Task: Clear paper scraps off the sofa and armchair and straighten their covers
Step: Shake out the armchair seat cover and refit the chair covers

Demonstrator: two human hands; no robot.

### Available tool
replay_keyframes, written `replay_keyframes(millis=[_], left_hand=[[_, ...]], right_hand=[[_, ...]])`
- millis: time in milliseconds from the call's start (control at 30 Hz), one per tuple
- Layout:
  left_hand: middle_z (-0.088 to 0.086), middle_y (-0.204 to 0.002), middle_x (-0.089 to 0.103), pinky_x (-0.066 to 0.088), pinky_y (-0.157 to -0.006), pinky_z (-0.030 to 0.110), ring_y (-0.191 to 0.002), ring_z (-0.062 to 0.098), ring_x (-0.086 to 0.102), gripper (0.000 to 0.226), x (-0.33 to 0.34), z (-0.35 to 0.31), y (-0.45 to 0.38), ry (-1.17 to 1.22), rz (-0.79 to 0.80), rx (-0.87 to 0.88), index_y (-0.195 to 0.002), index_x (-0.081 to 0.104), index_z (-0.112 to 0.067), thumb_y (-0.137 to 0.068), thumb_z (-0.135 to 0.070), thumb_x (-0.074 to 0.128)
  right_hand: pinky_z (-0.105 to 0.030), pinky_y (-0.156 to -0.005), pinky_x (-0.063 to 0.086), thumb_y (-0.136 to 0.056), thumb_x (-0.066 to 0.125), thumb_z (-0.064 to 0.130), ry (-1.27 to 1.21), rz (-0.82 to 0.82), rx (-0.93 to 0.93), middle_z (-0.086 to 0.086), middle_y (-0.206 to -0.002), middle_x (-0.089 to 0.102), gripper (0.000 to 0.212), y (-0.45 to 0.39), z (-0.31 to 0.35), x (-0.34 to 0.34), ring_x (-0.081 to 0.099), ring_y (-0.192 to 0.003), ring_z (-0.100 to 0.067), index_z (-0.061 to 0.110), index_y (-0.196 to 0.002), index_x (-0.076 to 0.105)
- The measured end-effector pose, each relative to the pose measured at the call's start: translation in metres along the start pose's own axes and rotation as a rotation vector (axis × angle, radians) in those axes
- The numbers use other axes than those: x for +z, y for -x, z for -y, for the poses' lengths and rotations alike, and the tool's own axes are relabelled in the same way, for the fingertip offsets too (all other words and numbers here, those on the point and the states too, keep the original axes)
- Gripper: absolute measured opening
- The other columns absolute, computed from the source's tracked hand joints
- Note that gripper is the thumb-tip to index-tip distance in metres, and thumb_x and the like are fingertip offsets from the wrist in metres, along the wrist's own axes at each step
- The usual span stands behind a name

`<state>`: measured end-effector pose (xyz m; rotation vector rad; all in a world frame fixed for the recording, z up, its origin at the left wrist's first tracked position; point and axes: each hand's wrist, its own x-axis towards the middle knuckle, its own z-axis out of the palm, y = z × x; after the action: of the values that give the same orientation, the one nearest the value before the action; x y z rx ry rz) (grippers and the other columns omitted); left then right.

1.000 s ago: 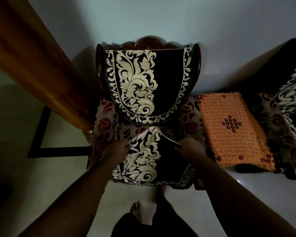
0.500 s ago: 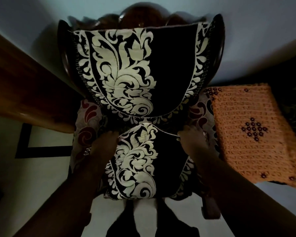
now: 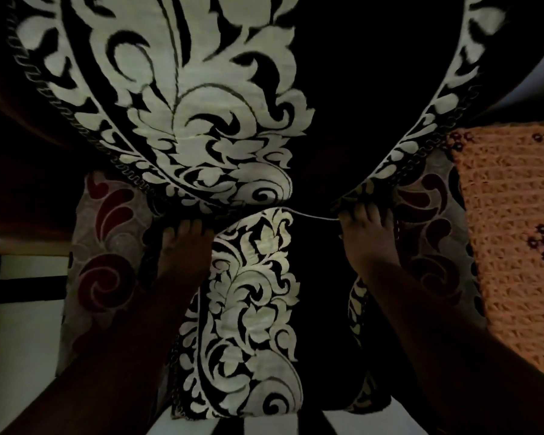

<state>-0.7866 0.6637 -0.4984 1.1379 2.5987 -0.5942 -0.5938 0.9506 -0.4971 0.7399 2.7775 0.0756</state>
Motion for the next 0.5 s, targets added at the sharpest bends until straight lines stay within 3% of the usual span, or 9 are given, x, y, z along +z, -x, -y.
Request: replay_keyframes(millis=[133,200,267,333,400,500], left_hand=[[0.018,-0.147,0.041,0.026,-0.108,0.059,-0.136,0.038,0.03,0.06,0.037,-0.002,-0.021,-0.05,-0.122,0.056,-0.142,0.048,-0.013,-0.085,-0.026,0.059],[0.018,-0.163,0.021,0.015,-0.113,0.063,-0.147,0.04,0.021,0.065,0.054,-0.006,-0.021,-0.075,-0.198,0.08,-0.157,0.027,-0.011,-0.096,-0.027,0.039],[0.018,-0.167,0.001,0.011,-0.118,0.065,-0.154,0.038,0.009,0.059,0.066,-0.019,-0.013,-0.046,-0.242,0.123,-0.16,0.008,-0.009,-0.104,-0.023,0.018],[0.018,-0.168,0.001,0.013,-0.119,0.065,-0.155,0.036,0.006,0.059,0.076,-0.036,-0.001,0.073,-0.237,0.145,-0.16,0.01,-0.008,-0.105,-0.024,0.024],[0.017,-0.168,0.005,0.015,-0.12,0.063,-0.155,0.035,0.006,0.07,0.091,-0.05,0.014,0.215,-0.141,0.135,-0.16,0.015,-0.01,-0.101,-0.041,0.036],[0.015,-0.168,0.008,0.015,-0.12,0.062,-0.154,0.037,0.008,0.086,0.119,-0.06,0.033,0.345,0.0,0.082,-0.16,0.017,-0.012,-0.093,-0.063,0.035]], right_hand=[[-0.068,-0.113,0.025,-0.09,0.061,0.02,0.063,-0.02,-0.007,-0.025,-0.142,0.045,0.057,-0.015,0.001,0.041,0.035,-0.138,-0.045,0.006,-0.143,0.047],[-0.068,-0.119,0.008,-0.093,0.055,0.022,0.083,-0.038,-0.034,-0.026,-0.153,0.034,0.06,-0.014,0.004,0.056,0.019,-0.149,-0.044,0.006,-0.15,0.039],[-0.067,-0.119,0.0,-0.095,0.056,0.028,0.069,-0.044,-0.088,-0.024,-0.161,0.022,0.065,-0.005,0.011,0.066,0.007,-0.153,-0.041,0.008,-0.153,0.034],[-0.065,-0.12,-0.004,-0.095,0.056,0.035,0.028,-0.046,-0.114,-0.021,-0.164,0.017,0.07,0.012,0.021,0.074,0.004,-0.154,-0.039,0.012,-0.156,0.031],[-0.063,-0.121,-0.004,-0.092,0.059,0.037,-0.057,-0.04,-0.076,-0.02,-0.165,0.016,0.073,0.032,0.03,0.082,0.004,-0.154,-0.037,0.014,-0.156,0.032],[-0.063,-0.121,0.009,-0.09,0.064,0.043,-0.152,0.063,0.024,-0.023,-0.166,0.009,0.085,0.051,0.03,0.105,-0.001,-0.154,-0.04,0.012,-0.159,0.024]])
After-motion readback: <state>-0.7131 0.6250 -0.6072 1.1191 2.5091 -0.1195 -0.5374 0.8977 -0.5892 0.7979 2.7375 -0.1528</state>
